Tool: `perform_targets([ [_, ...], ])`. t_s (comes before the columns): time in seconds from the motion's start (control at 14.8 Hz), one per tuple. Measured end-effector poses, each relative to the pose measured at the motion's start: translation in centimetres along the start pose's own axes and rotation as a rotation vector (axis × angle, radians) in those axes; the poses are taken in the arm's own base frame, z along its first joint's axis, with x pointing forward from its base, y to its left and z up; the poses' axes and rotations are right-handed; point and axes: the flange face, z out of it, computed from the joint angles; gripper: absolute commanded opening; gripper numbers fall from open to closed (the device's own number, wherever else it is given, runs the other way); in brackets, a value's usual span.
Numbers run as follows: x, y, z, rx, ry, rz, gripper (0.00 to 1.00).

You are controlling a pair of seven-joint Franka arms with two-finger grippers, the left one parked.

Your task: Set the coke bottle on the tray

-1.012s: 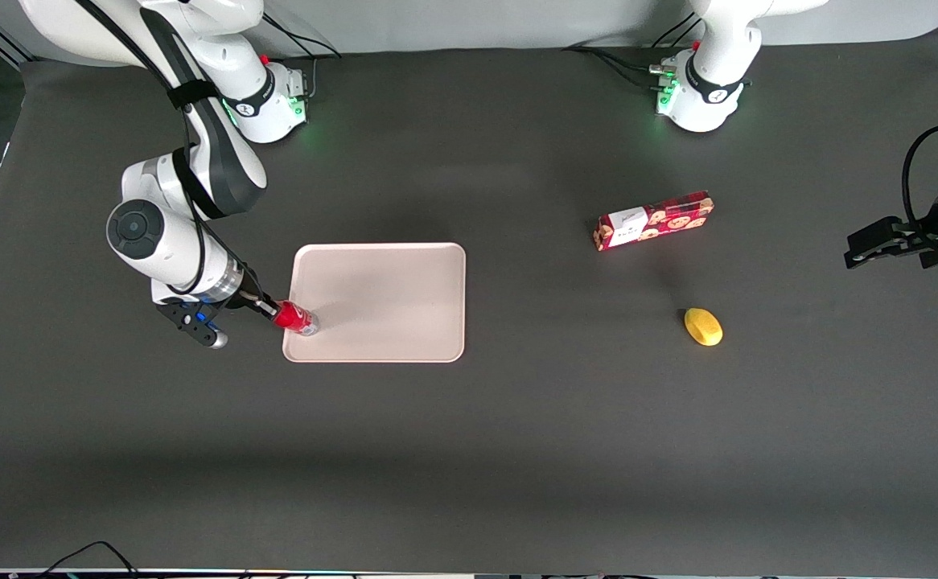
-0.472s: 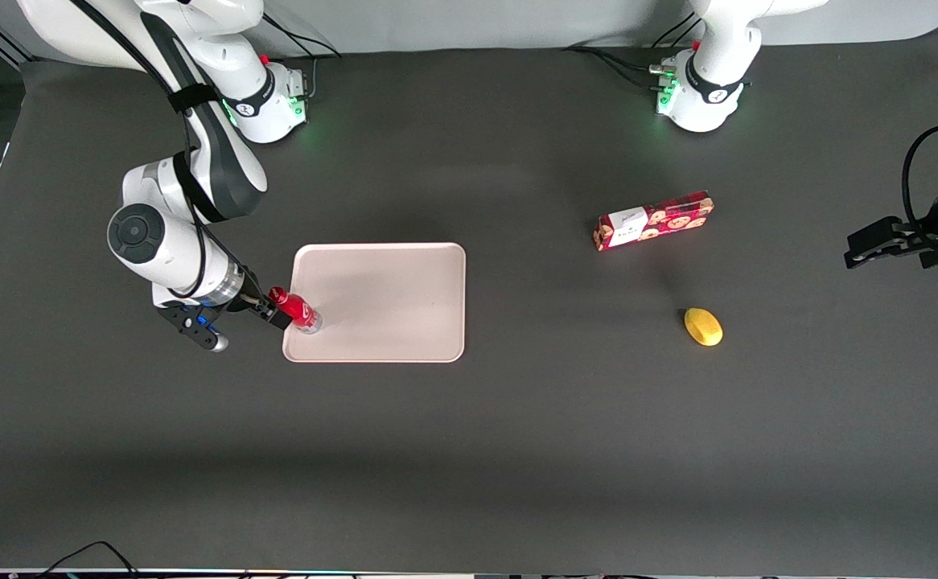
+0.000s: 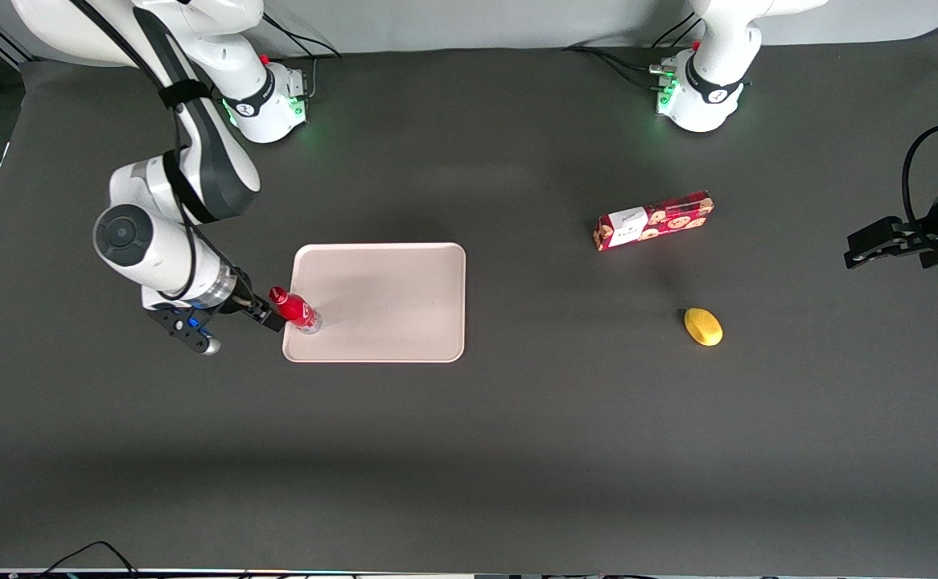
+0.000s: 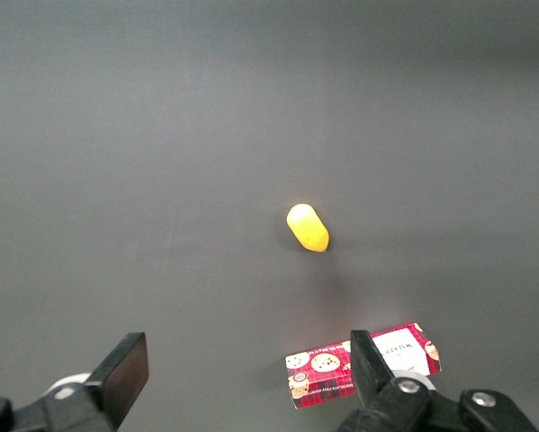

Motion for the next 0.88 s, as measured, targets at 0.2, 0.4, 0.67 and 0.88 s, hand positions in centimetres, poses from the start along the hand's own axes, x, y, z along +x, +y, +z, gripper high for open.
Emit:
perform_targets([
  [0.2,2.5,2.3,-5.7,-0.039,-0.017,-0.083,1.00],
  [0.4,3.4,6.7,-12.0,-0.047,-0.014,-0.205,1.00],
  [0.67,1.0,10.1,-17.9,-0.019,0.033,-0.265,1.00],
  [0.88,-0.7,12.3,-19.8,0.005,0.057,-0.355,1.00],
])
